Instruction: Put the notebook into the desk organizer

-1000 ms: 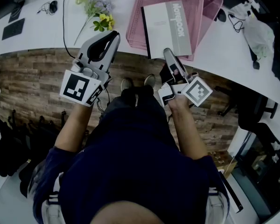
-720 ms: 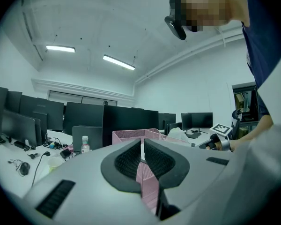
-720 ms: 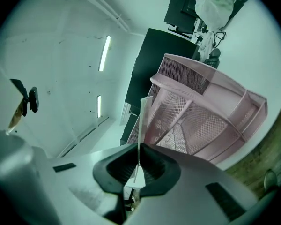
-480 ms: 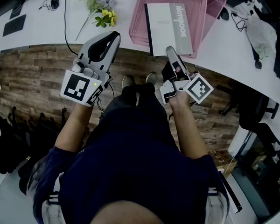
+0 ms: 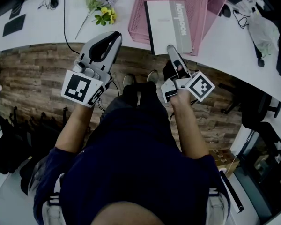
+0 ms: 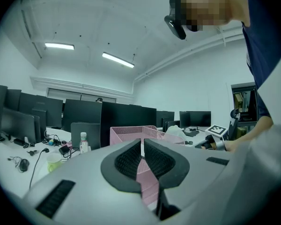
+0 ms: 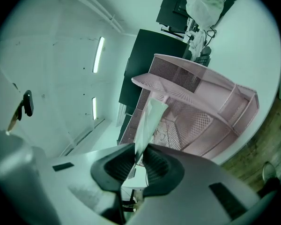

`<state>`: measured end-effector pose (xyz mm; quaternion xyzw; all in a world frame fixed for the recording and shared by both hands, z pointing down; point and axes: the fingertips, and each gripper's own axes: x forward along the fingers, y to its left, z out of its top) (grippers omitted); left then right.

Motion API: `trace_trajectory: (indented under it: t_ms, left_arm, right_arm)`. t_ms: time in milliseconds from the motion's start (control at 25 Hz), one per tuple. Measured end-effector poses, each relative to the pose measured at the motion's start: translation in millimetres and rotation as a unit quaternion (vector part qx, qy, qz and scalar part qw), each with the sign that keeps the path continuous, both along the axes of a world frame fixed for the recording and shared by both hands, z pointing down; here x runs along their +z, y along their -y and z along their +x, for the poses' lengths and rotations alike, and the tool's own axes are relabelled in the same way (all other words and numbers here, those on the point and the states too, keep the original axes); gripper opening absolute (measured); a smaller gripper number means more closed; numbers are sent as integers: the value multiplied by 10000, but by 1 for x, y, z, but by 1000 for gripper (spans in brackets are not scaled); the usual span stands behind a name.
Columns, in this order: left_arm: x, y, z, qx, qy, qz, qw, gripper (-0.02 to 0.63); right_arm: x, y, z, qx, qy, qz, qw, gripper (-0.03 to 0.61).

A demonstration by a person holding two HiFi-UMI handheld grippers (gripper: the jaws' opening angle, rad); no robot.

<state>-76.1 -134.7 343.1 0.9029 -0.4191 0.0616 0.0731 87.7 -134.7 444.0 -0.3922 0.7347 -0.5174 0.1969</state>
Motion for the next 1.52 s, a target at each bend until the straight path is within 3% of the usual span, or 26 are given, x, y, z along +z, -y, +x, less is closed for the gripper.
trace_trajectory:
  t_ms: [560, 1520]
  left_arm:
    - [3, -3, 6, 62, 12, -25, 10000, 43]
    - [-13, -18, 3, 333, -88, 173, 9993, 43]
  right_arm:
    - [6, -5, 4, 16, 210, -63, 9998, 112]
    - [-14, -30, 6, 320, 105, 141, 9993, 123]
